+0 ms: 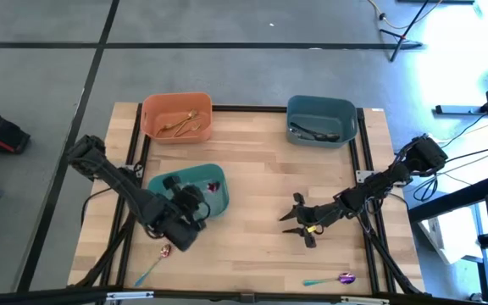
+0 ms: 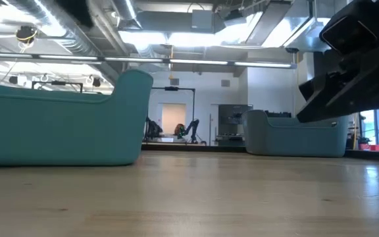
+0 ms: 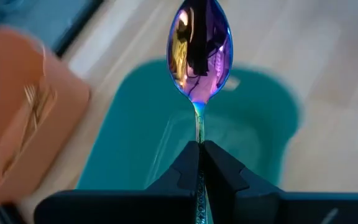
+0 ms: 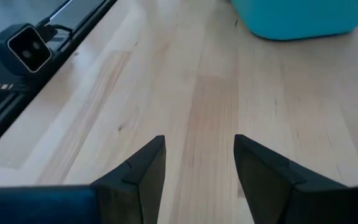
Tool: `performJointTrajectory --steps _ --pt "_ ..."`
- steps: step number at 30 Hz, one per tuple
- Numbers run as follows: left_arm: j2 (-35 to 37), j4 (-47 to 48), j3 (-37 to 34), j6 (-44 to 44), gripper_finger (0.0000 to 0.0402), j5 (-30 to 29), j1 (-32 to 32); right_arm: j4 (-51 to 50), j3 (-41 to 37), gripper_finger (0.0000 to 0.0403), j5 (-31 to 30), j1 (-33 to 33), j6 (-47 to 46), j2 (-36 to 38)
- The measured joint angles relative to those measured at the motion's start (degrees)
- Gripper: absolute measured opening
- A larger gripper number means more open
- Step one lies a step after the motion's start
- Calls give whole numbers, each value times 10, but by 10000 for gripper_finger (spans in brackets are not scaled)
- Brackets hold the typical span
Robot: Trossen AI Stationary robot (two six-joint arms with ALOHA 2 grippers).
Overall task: Sort silverware by color (type)
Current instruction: Put the center blue spoon into the bottom blue bin, then put the left blue spoon into the bottom blue bin
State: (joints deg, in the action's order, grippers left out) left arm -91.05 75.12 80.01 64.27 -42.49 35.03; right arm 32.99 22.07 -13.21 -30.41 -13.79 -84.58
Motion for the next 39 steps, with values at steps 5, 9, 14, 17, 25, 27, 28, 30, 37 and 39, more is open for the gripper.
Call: performJointTrajectory --steps 5,9,14,17,25,27,28,30,37,39 --pt "30 -36 -101 -9 9 64 -32 -1 0 179 1 1 27 0" --pt "38 -126 -174 -79 9 108 -53 -1 0 179 -7 1 50 0" --pt "37 -256 -256 -157 9 157 -74 -1 0 179 -23 1 58 0" --pt "37 -308 -293 -179 9 178 -81 -1 0 179 -28 1 65 0" --pt "37 -365 -351 -176 9 206 -85 1 0 179 -39 1 65 0" --pt "37 -367 -355 -170 10 208 -86 0 0 179 -39 1 65 0" --pt "37 -366 -355 -170 12 209 -88 0 0 179 -39 1 65 0" --pt "37 -367 -355 -173 23 215 -92 0 0 179 -39 1 65 0" --pt "37 -348 -326 -198 96 256 -110 0 0 179 -43 1 64 0" --pt "37 -325 -302 -199 107 255 -110 0 0 179 -44 1 64 0"
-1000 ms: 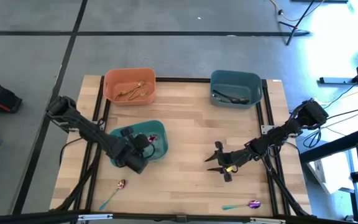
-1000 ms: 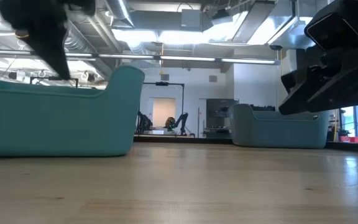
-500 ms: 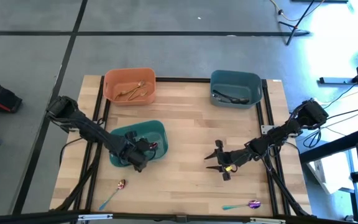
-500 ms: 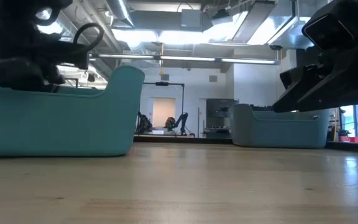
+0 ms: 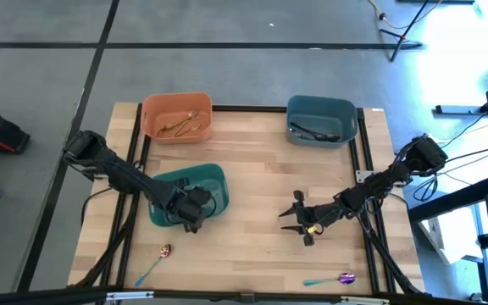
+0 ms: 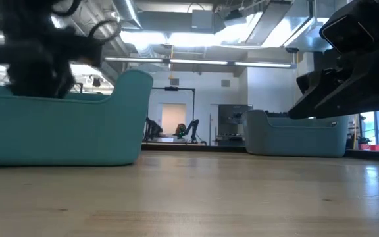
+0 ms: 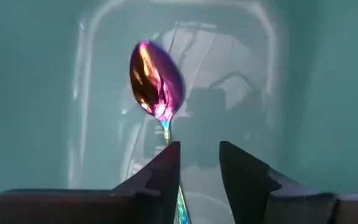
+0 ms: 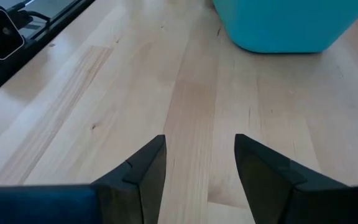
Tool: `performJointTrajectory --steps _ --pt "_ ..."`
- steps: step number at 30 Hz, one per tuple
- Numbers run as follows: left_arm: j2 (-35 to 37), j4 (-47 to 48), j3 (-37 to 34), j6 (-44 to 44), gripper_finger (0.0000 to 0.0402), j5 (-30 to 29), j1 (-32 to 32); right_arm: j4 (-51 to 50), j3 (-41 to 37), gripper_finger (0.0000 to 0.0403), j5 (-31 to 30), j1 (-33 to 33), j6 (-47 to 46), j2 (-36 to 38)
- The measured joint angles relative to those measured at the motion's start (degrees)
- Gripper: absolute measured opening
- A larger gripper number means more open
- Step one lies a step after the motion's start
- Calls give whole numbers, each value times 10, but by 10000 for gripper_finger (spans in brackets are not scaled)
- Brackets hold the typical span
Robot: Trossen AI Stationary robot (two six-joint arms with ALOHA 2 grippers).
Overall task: Sort silverware by color (type)
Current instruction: Put the left blue spoon into the bottom blue bin
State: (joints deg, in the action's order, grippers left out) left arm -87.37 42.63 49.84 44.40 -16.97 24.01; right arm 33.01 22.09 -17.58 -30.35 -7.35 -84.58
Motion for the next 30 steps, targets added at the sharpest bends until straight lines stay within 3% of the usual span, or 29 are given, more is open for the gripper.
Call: performJointTrajectory --steps 9,15,18,23,30 --pt "0 140 161 0 109 -33 6 1 0 179 0 0 0 0" --pt "0 164 239 49 109 12 43 1 0 179 0 0 0 0" --pt "0 161 257 120 109 54 78 1 0 179 0 0 1 0" --pt "0 160 241 314 109 105 166 1 0 179 -4 0 1 -8" --pt "0 130 179 570 109 124 281 3 0 179 -6 0 1 -12"
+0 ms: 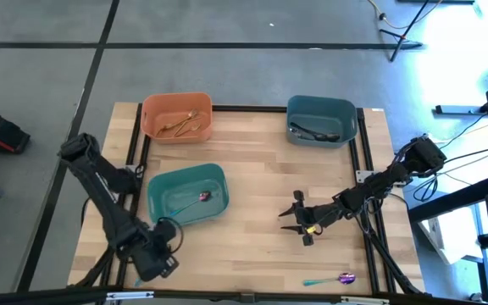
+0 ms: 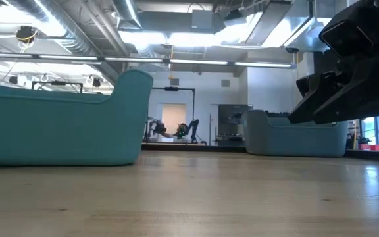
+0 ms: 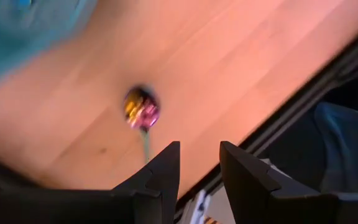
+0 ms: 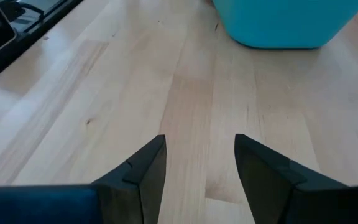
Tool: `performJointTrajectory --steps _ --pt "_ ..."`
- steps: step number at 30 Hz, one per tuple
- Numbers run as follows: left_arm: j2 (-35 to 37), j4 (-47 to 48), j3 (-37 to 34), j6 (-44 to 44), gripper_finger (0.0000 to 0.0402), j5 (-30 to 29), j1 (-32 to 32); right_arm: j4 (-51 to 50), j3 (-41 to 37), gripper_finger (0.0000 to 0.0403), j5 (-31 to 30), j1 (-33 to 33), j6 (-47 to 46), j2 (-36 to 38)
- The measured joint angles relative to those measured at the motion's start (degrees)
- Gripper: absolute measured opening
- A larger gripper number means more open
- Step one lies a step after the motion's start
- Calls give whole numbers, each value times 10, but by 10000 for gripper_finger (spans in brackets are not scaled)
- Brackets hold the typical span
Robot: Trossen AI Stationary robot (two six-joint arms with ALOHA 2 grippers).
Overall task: Sort silverware by color (type)
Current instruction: Put the left blue spoon into the bottom blue bin
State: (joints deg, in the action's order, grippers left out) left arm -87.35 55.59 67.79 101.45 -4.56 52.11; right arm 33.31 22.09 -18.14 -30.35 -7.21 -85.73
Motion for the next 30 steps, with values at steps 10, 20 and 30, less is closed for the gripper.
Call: performJointTrajectory --steps 10,20,30 --pt "-1 -135 -109 116 108 26 65 1 0 179 -3 0 -2 0" --pt "-65 -216 -156 127 108 73 86 1 0 179 -4 0 -4 0" --pt "-102 -211 -153 120 108 59 91 2 0 179 -11 0 -4 0"
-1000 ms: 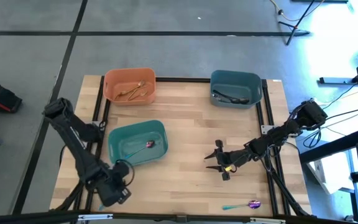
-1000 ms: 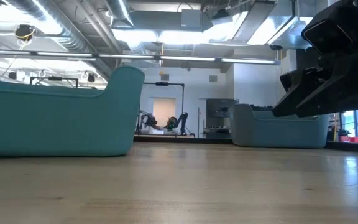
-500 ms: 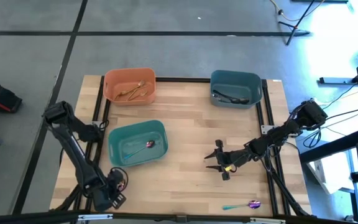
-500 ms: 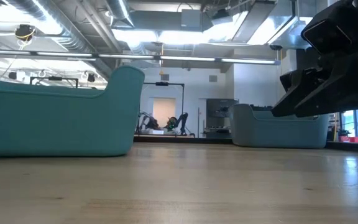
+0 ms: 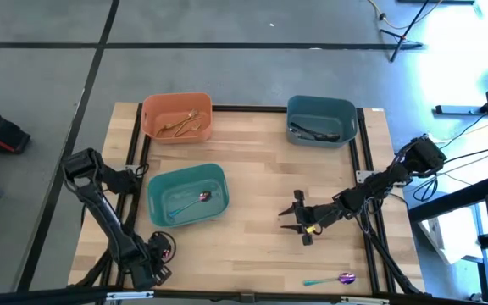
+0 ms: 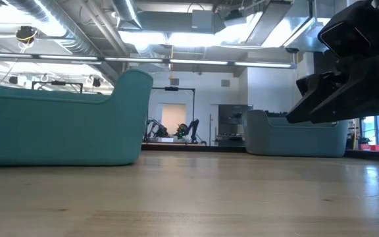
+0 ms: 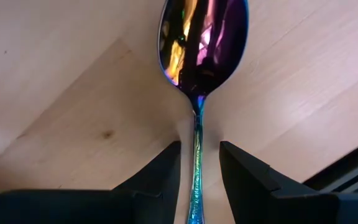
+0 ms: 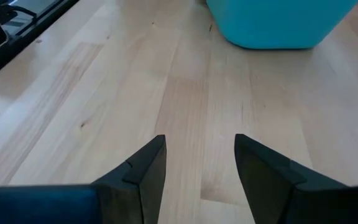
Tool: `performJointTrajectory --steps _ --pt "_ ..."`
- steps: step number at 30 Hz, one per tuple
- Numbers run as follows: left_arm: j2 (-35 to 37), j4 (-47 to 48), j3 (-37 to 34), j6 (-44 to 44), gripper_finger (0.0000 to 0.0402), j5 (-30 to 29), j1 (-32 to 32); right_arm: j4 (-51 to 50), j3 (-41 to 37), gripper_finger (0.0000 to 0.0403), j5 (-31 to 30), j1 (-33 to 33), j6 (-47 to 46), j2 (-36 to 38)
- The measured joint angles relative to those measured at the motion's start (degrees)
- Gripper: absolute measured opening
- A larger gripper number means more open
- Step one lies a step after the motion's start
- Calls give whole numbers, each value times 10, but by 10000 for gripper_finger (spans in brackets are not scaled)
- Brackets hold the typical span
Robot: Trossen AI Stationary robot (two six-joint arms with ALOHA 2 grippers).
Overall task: Sort silverware by color (type)
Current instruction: Put the left blue spoon into the bottom blue bin
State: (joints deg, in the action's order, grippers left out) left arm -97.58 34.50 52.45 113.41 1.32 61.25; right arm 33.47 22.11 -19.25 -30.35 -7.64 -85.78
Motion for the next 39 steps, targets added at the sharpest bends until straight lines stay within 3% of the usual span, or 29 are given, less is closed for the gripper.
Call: performJointTrajectory --steps 4,12,20,29,39 --pt "-1 1 0 -18 94 -14 1 0 0 179 -4 0 0 0" --pt "-2 7 -1 -49 9 -11 -1 0 0 179 -5 0 0 0" --pt "0 15 7 -81 10 -15 -2 0 0 179 -8 0 0 0" --pt "-1 57 95 -131 6 -82 -19 1 0 179 -9 0 0 0" --pt "1 117 209 -344 7 -217 -111 12 0 179 -7 0 0 0"
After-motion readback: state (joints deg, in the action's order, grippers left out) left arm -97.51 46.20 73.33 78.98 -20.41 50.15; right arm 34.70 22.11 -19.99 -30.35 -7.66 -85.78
